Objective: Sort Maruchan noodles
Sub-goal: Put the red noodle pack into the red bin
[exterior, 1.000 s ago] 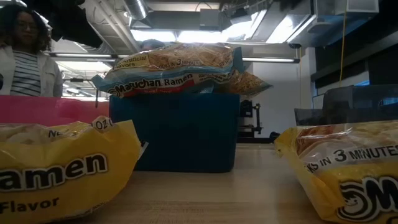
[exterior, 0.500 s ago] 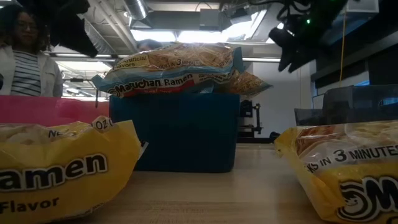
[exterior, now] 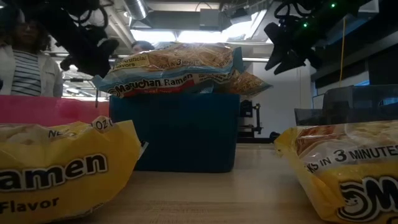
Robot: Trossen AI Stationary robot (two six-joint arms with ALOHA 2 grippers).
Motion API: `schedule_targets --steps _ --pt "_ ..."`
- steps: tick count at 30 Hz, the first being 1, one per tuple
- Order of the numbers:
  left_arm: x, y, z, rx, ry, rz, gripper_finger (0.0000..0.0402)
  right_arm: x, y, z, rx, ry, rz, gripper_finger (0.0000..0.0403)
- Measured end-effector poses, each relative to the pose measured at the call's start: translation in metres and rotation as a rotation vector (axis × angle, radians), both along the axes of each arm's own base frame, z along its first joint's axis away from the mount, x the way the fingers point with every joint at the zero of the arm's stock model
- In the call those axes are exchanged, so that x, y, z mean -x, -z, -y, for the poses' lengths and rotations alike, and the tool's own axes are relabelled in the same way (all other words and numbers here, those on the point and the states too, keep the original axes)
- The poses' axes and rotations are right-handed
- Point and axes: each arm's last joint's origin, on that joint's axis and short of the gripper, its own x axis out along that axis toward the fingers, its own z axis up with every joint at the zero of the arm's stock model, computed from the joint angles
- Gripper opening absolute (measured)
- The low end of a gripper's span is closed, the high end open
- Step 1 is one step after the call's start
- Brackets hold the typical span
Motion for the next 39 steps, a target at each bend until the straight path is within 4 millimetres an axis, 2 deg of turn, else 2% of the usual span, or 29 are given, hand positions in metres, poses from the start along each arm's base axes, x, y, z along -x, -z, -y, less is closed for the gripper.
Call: schedule_targets --steps 5,8,13,18,23,31,39 --pt "0.014 0.002 -0.03 0.126 -0.129 -0.058 0.0099 -0.001 0.0 -0.001 -0.019 -0.046 0.001 0.0165" --pt "0.018 0.003 -0.043 0.145 -0.16 -0.092 0.0099 -0.001 0.0 -0.001 -0.022 -0.051 0.002 0.0165" --pt "0.021 0.0 -0.054 0.13 -0.136 -0.128 0.0099 -0.002 0.001 -0.002 -0.043 -0.084 0.008 0.0165" --pt "0.028 0.0 -0.062 0.252 -0.165 0.001 0.0099 -0.002 0.001 -0.003 -0.054 -0.103 0.01 0.0165" --pt "0.036 0.016 -0.07 0.414 -0.203 -0.038 0.0109 -0.002 0.001 -0.003 -0.047 -0.124 -0.001 0.0165" --pt "0.031 0.043 -0.086 0.608 -0.248 -0.061 0.0142 -0.002 0.001 -0.003 -0.046 -0.134 -0.005 0.0165" --pt "0.029 0.065 -0.089 0.81 -0.345 -0.083 0.015 -0.003 0.001 -0.004 -0.063 -0.187 -0.007 0.0165"
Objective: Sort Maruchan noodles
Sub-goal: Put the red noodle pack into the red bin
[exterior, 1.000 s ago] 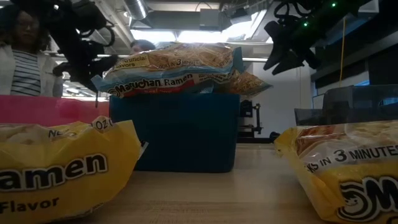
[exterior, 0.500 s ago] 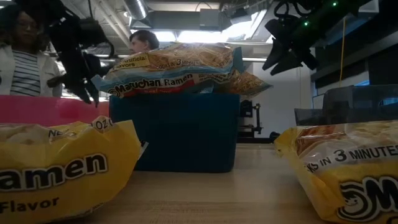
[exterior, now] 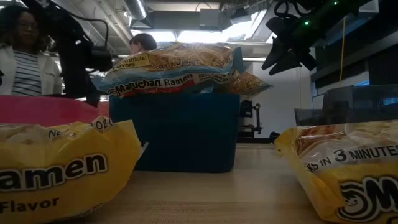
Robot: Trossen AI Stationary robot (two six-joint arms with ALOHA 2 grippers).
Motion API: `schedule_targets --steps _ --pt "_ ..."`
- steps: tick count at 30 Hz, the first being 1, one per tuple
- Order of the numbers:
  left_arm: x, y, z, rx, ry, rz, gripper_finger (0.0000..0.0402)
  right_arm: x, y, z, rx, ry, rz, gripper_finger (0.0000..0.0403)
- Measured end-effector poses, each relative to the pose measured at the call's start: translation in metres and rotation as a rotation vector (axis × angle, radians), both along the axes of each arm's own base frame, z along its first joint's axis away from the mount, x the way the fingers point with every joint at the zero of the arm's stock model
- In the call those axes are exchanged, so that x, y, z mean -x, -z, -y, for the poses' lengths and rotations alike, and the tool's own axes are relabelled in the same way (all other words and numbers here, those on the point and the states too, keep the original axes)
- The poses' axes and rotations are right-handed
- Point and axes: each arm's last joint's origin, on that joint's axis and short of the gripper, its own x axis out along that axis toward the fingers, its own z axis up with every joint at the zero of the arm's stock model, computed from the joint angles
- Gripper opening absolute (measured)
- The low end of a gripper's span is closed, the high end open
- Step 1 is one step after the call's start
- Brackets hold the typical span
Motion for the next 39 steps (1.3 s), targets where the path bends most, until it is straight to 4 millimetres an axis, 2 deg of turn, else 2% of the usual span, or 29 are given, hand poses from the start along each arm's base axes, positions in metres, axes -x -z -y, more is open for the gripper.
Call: schedule_targets --steps 7,15,21,31,39 --pt "0.003 0.002 0.003 0.034 -0.018 -0.039 0.015 0.0 0.0 0.0 0.006 -0.007 -0.005 0.0165" --pt "0.022 -0.004 0.013 0.101 -0.081 -0.111 0.015 -0.001 0.0 -0.001 -0.006 -0.049 -0.005 0.0165" --pt "0.026 -0.004 0.012 0.12 -0.096 -0.052 0.015 -0.001 0.0 -0.001 -0.007 -0.052 -0.006 0.0165" --pt "0.031 0.024 0.013 0.14 -0.099 0.148 0.015 -0.001 0.0 -0.002 -0.034 -0.092 0.003 0.0165" --pt "0.032 0.023 0.005 0.078 -0.109 0.222 0.015 -0.002 0.001 -0.003 -0.051 -0.117 0.008 0.0165"
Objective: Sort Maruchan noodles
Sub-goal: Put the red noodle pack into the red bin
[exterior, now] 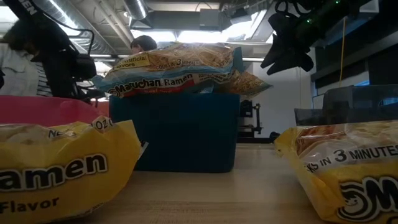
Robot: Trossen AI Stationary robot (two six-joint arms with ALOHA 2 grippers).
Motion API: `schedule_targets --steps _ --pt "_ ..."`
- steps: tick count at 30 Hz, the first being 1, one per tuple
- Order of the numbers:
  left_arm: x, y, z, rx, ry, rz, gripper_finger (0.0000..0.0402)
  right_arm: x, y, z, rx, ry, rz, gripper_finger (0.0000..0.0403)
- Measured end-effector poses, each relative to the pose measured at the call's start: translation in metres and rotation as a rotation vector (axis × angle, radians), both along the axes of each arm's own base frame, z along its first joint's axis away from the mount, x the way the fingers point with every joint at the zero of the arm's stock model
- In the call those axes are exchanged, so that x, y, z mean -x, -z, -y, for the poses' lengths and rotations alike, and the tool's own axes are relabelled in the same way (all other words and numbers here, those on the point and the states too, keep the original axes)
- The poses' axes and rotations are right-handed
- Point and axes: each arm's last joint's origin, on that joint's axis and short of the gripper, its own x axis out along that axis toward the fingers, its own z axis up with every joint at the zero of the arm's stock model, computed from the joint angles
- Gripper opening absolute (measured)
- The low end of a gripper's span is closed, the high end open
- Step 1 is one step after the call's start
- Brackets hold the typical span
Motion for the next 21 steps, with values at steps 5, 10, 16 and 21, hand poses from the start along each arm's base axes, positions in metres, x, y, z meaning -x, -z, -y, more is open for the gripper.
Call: schedule_targets --steps 5,10,16,21 --pt "-0.0003 -0.0003 -0.0009 -0.012 0.008 0.004 0.015 0.0 0.0 -0.0001 -0.001 -0.003 0.0 0.0165" --pt "0.0001 -0.0003 -0.0016 -0.028 0.012 -0.017 0.015 0.0 0.0 -0.0001 0.0 -0.005 -0.001 0.0165" --pt "0.0005 0.0003 -0.0019 -0.031 0.01 -0.034 0.015 0.0 0.0 -0.0001 0.001 -0.005 -0.001 0.0165" --pt "0.0005 0.0004 -0.0018 -0.038 0.03 -0.039 0.0148 0.0 0.0 -0.0001 0.003 -0.008 -0.002 0.0165"
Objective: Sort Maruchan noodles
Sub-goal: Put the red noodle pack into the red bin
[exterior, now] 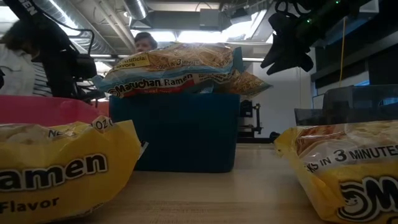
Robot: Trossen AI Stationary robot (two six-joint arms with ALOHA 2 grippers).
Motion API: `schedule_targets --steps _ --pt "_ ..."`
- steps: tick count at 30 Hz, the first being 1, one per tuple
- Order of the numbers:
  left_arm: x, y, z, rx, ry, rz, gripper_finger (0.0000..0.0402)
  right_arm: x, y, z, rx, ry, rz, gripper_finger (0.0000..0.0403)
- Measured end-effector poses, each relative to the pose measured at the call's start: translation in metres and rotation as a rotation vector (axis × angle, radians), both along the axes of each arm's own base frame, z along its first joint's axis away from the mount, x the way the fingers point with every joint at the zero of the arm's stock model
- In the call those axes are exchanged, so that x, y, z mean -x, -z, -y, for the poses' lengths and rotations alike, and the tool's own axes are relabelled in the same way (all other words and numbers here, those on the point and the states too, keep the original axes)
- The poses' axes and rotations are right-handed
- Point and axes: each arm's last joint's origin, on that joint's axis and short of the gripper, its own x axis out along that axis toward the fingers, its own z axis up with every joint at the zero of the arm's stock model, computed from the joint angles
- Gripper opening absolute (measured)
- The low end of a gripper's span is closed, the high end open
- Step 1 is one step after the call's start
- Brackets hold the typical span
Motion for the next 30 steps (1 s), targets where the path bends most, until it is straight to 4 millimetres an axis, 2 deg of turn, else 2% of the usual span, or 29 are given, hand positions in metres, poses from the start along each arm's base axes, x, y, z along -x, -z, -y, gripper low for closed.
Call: schedule_targets --steps 10,28,30 --pt "-0.0034 0.0003 0.002 -0.01 0.041 -0.026 0.0137 0.0 0.0 0.0 0.0 0.0 0.0 0.0165" --pt "-0.0033 0.0011 0.0037 -0.015 0.071 -0.07 0.0008 -0.0009 0.0001 -0.0022 -0.044 -0.066 0.014 0.0165" --pt "-0.003 0.0013 0.0041 -0.014 0.079 -0.079 0.0003 -0.0009 0.0001 -0.0022 -0.044 -0.066 0.014 0.0165"
